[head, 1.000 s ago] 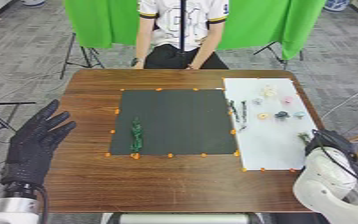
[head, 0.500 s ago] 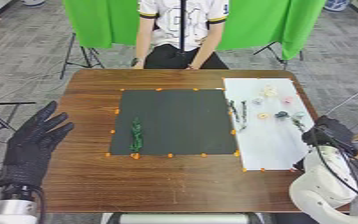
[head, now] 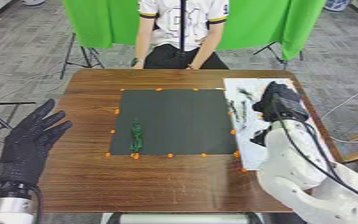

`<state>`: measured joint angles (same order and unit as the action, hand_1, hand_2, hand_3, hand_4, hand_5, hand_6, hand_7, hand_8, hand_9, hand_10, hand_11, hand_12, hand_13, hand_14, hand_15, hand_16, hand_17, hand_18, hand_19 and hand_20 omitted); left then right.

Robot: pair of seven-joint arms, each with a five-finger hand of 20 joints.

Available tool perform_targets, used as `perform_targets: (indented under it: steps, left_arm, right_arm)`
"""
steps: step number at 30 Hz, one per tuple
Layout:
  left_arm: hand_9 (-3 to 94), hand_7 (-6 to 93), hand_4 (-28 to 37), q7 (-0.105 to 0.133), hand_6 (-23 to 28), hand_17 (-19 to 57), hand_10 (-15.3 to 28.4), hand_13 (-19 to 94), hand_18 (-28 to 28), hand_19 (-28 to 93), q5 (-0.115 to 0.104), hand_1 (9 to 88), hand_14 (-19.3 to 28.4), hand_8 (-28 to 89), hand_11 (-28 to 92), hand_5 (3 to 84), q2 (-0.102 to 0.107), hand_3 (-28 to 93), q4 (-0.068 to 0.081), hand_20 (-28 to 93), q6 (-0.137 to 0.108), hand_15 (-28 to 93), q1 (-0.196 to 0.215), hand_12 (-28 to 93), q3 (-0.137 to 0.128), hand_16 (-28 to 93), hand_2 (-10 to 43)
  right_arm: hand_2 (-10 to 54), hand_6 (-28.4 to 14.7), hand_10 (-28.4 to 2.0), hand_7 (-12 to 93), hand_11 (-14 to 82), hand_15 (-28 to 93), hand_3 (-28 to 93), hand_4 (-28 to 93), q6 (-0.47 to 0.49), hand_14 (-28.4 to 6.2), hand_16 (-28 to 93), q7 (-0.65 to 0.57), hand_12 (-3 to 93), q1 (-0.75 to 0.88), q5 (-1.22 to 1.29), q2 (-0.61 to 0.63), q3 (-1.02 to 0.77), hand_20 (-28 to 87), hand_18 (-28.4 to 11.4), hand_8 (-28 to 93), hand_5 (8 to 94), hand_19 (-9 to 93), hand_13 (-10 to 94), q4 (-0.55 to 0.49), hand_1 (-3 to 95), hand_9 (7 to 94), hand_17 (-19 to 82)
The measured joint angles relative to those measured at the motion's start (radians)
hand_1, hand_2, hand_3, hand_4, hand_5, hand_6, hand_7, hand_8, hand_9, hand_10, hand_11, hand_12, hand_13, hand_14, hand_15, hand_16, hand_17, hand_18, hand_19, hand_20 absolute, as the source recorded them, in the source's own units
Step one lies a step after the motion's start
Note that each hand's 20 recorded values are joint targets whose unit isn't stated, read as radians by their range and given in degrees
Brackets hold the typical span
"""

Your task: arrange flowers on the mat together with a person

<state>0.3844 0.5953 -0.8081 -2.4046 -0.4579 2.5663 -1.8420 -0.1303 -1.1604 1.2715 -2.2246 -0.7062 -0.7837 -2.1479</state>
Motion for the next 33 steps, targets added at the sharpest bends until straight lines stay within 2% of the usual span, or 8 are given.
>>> perform_targets:
  steps: [4,8,11,15,20,24,28,33]
  left_arm:
    - [29.7,10.2,-24.7,0.000,6.0,-10.3,15.3,19,16.9,37,0.000,22.4,21.2,-9,20,32.7,0.010,75,-0.002,15,-0.002,45,-0.002,11,0.005,-6,9.4]
    - [29.6,10.2,-24.7,-0.009,6.0,-10.3,15.3,19,16.9,37,0.005,22.4,21.2,-9,20,32.7,0.027,75,-0.002,15,-0.004,45,-0.024,11,0.017,-6,9.4]
    - [29.7,10.3,-24.6,-0.006,6.0,-10.3,15.3,19,16.9,37,0.005,22.4,21.2,-9,20,32.8,0.043,75,-0.005,15,-0.010,45,-0.031,11,0.017,-6,9.3]
    - [29.7,10.3,-24.6,0.004,6.0,-10.3,15.3,19,17.0,37,0.003,22.4,21.2,-9,20,32.7,0.057,75,-0.011,15,-0.017,45,-0.024,11,0.013,-6,9.3]
    - [29.7,10.2,-24.5,0.001,6.1,-10.3,15.2,19,16.9,37,0.004,22.3,21.2,-9,20,32.7,0.058,75,-0.010,15,-0.017,45,-0.030,11,0.017,-6,9.3]
    - [29.7,10.1,-24.5,-0.011,6.1,-10.3,15.2,19,16.9,37,0.009,22.4,21.2,-9,20,32.7,0.057,75,-0.005,15,-0.015,45,-0.061,11,0.037,-6,9.3]
    - [29.6,10.2,-24.2,-0.027,6.0,-10.3,15.3,19,16.9,37,0.017,22.4,21.2,-9,20,32.6,0.056,75,0.002,15,-0.012,45,-0.099,11,0.049,-6,9.1]
    - [29.6,10.2,-24.0,-0.031,6.0,-10.3,15.3,19,17.0,37,0.023,22.5,21.2,-9,20,32.6,0.055,75,0.002,15,-0.009,45,-0.108,11,0.049,-6,8.9]
  right_arm:
    - [-9.5,0.1,-10.5,16,37.8,60,63,-27,0.021,-7.1,20,0.079,18.2,-0.123,0.082,-0.100,0.098,-10,-20.0,3,92.7,91,89,0.045,56.7,93.7,38]
    - [-9.5,0.2,-10.5,17,38.3,59,64,-27,0.106,-7.1,20,0.146,17.9,-0.186,0.106,-0.216,0.117,-10,-20.0,3,92.8,91,89,0.115,56.6,93.7,38]
    - [-9.5,0.3,-10.3,17,39.1,59,64,-26,0.146,-7.1,20,0.154,17.8,-0.214,0.107,-0.289,0.138,-10,-20.1,3,92.9,92,90,0.156,56.4,93.7,38]
    - [-9.5,0.4,-10.2,17,39.6,59,63,-26,0.152,-7.0,20,0.151,17.6,-0.237,0.112,-0.362,0.202,-10,-20.1,3,92.9,92,90,0.207,55.6,93.7,38]
    - [-9.5,0.6,-10.1,17,40.4,60,63,-25,0.190,-7.1,21,0.150,17.5,-0.239,0.116,-0.442,0.260,-10,-20.3,3,93.1,92,90,0.292,55.1,93.7,38]
    - [-9.5,0.6,-10.1,17,40.7,60,63,-25,0.229,-7.2,21,0.138,17.4,-0.251,0.118,-0.477,0.320,-11,-20.3,3,93.1,92,90,0.354,54.8,93.7,38]
    - [-9.5,0.2,-10.2,17,40.9,61,62,-25,0.276,-7.6,21,0.124,17.4,-0.250,0.114,-0.489,0.345,-11,-20.9,3,93.3,93,89,0.374,53.4,93.7,38]
    - [-9.5,0.7,-11.1,18,41.1,62,63,-23,0.362,-8.7,21,0.110,17.5,-0.245,0.104,-0.494,0.353,-13,-22.1,0,93.5,93,89,0.377,45.8,93.7,38]
